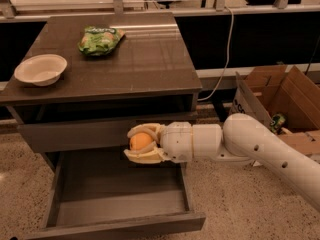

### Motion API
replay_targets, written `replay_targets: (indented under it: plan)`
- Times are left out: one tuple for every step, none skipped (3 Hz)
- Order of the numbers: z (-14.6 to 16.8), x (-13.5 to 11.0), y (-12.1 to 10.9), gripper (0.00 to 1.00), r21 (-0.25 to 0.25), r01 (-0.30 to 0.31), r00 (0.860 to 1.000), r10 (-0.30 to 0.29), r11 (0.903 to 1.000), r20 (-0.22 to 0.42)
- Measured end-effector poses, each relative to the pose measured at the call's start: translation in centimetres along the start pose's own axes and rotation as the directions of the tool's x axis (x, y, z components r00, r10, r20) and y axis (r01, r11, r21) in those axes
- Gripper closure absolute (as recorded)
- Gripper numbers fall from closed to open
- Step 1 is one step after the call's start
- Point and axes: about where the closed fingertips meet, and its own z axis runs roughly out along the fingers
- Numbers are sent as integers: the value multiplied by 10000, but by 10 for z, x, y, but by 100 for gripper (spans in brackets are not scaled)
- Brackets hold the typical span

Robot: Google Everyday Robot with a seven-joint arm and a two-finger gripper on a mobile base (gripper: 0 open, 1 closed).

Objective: Place orange into middle drawer

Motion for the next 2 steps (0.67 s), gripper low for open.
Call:
replay_targets:
  plan:
    - [47, 63, 15, 100, -562, -734, 9948, 771, 9957, 664]
    - [77, 119, 30, 100, -870, -1471, 9860, 1531, 9853, 665]
